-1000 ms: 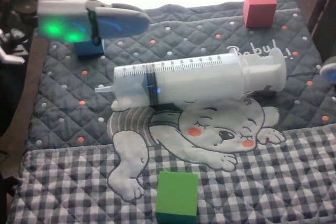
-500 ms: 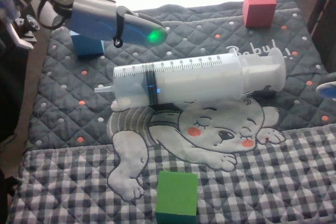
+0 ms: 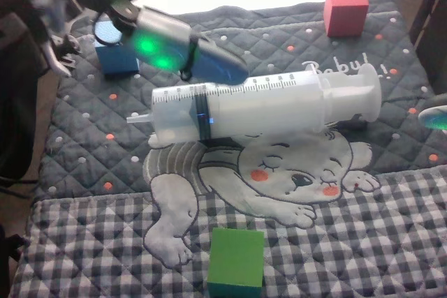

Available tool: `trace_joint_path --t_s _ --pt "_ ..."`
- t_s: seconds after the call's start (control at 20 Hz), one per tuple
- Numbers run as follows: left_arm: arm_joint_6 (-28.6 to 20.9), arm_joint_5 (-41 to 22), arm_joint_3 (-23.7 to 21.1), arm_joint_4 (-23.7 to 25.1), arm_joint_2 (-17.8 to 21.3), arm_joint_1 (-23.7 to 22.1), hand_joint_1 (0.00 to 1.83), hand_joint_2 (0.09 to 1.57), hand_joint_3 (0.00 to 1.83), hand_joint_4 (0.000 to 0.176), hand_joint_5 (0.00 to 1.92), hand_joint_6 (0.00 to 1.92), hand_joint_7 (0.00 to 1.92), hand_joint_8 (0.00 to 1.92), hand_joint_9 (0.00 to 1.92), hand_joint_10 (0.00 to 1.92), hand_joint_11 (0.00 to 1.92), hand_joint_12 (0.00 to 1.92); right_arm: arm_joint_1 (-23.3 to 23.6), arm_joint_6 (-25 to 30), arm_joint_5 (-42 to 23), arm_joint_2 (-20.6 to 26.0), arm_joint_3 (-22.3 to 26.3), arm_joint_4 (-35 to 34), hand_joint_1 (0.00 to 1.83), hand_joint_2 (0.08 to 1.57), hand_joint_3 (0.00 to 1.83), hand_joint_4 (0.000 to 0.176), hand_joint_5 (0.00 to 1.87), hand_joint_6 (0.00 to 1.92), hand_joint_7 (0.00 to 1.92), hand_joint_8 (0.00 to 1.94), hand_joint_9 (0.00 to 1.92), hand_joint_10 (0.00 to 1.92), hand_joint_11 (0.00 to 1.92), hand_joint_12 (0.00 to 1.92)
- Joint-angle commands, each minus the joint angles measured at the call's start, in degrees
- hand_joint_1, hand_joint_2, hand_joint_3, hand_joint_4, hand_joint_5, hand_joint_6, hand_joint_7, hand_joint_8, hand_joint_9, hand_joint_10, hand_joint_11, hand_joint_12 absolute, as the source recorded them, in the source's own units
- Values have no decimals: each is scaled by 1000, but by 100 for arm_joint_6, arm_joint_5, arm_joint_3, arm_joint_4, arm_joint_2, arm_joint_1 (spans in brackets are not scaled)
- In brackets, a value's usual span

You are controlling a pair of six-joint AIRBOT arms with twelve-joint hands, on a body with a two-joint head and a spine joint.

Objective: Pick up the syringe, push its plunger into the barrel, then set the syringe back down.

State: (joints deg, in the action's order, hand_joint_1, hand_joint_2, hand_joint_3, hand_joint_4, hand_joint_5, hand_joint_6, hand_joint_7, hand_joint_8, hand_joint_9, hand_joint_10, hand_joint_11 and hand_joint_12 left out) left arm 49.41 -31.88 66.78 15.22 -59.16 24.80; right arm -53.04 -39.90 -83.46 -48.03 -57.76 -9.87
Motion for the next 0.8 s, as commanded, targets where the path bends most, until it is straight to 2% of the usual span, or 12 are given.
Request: trace_joint_path --t_s 0.0,0.05,0.1,0.15,0.2,0.3,0.35,0.4,0.45,0.5,0.6,0.75 --pt "-326 -461 34 -5 -70 -108 625 718 5 99 0 0 0 0 0 0 0 0 80 25 -687 31 -21 -74 601 613 0 0 33 0 19 0 29 1 56 23" --pt "-326 -332 54 112 -113 -133 568 710 1 80 0 0 8 3 0 0 0 0 89 25 -687 28 -21 -74 587 609 0 0 30 0 20 1 36 4 60 24" --pt "-326 -217 60 210 -141 -153 500 699 0 73 0 0 12 4 0 0 0 0 97 25 -687 23 -21 -73 584 619 3 7 34 2 32 6 47 8 59 24" --pt "-326 -130 62 291 -164 -168 482 691 0 78 0 0 15 5 0 0 0 0 102 25 -687 18 -21 -72 627 629 6 17 32 1 27 3 33 1 35 13" --pt "-326 -4 73 393 -212 -175 470 689 0 51 0 0 8 1 0 0 0 0 104 25 -687 11 -21 -71 621 637 9 28 29 0 34 5 35 2 25 9" --pt "-326 132 119 466 -300 -174 412 687 0 25 0 0 59 18 35 13 58 27 105 25 -687 5 -21 -71 636 629 3 26 30 3 41 7 34 1 13 4" --pt "-326 199 142 498 -346 -174 383 683 0 41 0 0 81 3 53 5 61 46 109 25 -687 1 -21 -70 624 621 0 30 30 3 51 9 42 4 26 9" --pt "-326 257 161 527 -389 -170 318 705 0 52 0 0 110 5 102 10 11 299 112 25 -687 -2 -20 -70 618 630 3 22 21 0 37 2 37 2 25 9" --pt "-326 323 181 553 -440 -163 310 702 0 48 0 0 127 5 116 7 1 326 116 25 -687 -8 -20 -70 620 629 2 14 21 0 27 0 28 0 23 8" --pt "-326 401 221 566 -512 -145 348 705 0 13 0 0 131 5 115 5 0 327 118 25 -687 -14 -20 -70 617 622 0 12 18 0 21 0 20 0 16 5" --pt "-326 526 369 558 -708 -76 344 694 0 0 0 0 111 5 128 4 0 391 118 25 -687 -26 -20 -70 619 615 0 15 13 0 12 0 11 0 5 0" --pt "-326 750 503 566 -894 -15 396 687 0 0 0 0 120 5 172 9 0 525 127 25 -687 -31 -21 -69 621 608 0 11 3 1 7 0 0 0 0 0"
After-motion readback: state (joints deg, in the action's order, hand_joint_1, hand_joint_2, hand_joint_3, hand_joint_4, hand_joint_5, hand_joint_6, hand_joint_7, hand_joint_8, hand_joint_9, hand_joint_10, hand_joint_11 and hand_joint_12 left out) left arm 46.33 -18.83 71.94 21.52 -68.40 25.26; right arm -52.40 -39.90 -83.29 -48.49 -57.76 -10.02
